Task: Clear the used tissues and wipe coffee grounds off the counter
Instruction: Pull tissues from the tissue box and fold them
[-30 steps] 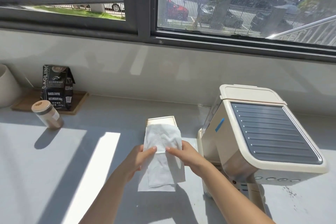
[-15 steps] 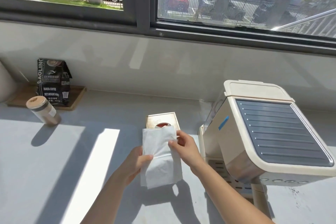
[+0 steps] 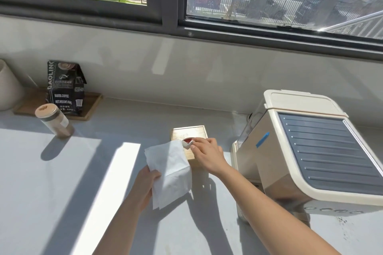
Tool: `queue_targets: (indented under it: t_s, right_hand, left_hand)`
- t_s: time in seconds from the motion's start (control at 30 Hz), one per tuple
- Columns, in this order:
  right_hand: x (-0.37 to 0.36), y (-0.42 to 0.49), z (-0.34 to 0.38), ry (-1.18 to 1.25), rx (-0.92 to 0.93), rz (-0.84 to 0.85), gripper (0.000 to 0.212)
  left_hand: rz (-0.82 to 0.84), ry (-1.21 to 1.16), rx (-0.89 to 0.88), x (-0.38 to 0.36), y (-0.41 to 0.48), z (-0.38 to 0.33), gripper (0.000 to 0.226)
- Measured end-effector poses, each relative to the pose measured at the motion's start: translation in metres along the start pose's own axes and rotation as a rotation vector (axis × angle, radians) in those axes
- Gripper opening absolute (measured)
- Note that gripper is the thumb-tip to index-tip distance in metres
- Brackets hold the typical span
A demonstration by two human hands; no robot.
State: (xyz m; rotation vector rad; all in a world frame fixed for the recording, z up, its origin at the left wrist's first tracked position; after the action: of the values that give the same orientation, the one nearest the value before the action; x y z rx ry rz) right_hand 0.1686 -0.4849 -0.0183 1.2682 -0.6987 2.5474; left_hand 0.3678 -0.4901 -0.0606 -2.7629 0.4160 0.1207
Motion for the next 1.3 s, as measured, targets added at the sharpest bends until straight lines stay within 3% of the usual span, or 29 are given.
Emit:
queue_targets:
  t_s: [0.07, 0.17, 0.4, 0.53, 0.63, 0.83, 0.9, 1.0, 1.1, 1.2, 1.3]
  right_hand:
    - [0.003, 0.000, 0.001, 0.037, 0.001, -0.038, 0.037]
    - [0.023, -0.008, 0.008, 0.285, 0.043, -0.148, 0.031]
    - [0.099, -0.060, 0.062, 0.572, 0.308, -0.329, 0.018]
    - [0.131, -0.104, 0.088, 0.739, 0.429, -0.213, 0.037]
    - [0.141, -0.129, 0.094, 0.821, 0.412, 0.002, 0.037]
    - [0.120, -0.164, 0.070, 0.729, 0.324, 0.277, 0.030]
    - [0.111, -0.176, 0.058, 0.744, 0.305, 0.313, 0.032]
    - [0.102, -0.194, 0.034, 0.685, 0.273, 0.245, 0.039]
    - [0.101, -0.220, 0.011, 0.594, 0.263, 0.193, 0.045]
    - [0.102, -0.249, -0.018, 0.487, 0.303, 0.143, 0.045]
    - [0.104, -0.283, -0.054, 0.453, 0.277, 0.093, 0.044]
  left_hand:
    - [-0.023, -0.040, -0.014, 0.003, 0.000, -0.001, 0.026]
    - [-0.086, -0.121, -0.028, 0.007, -0.001, -0.005, 0.022]
    - [-0.135, -0.180, -0.061, 0.000, -0.014, -0.026, 0.026]
    - [-0.124, -0.228, -0.097, -0.009, -0.038, -0.046, 0.030]
    - [-0.070, -0.223, -0.146, -0.016, -0.058, -0.061, 0.033]
    - [0.067, -0.168, -0.227, -0.057, -0.111, -0.081, 0.028]
    - [0.032, -0.076, -0.243, -0.063, -0.131, -0.081, 0.021]
    - [-0.044, 0.023, -0.238, -0.062, -0.163, -0.073, 0.024]
    - [0.084, -0.089, -0.236, -0.090, -0.200, -0.059, 0.023]
    - [0.145, -0.245, -0.243, -0.117, -0.237, -0.047, 0.038]
    - [0.261, -0.204, -0.253, -0.146, -0.275, -0.029, 0.043]
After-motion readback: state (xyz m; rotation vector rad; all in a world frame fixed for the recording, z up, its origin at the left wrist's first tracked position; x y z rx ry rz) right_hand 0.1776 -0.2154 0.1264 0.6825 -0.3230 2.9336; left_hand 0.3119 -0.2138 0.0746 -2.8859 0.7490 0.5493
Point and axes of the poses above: each hand's wrist, its own y-axis towards the middle knuckle, its own x-axis out of the back of the hand, z = x × y, the point moved 7 cm from there along y, towards the middle knuckle, and after that the axes turned 15 degrees about -x, right-handed, at the moved point
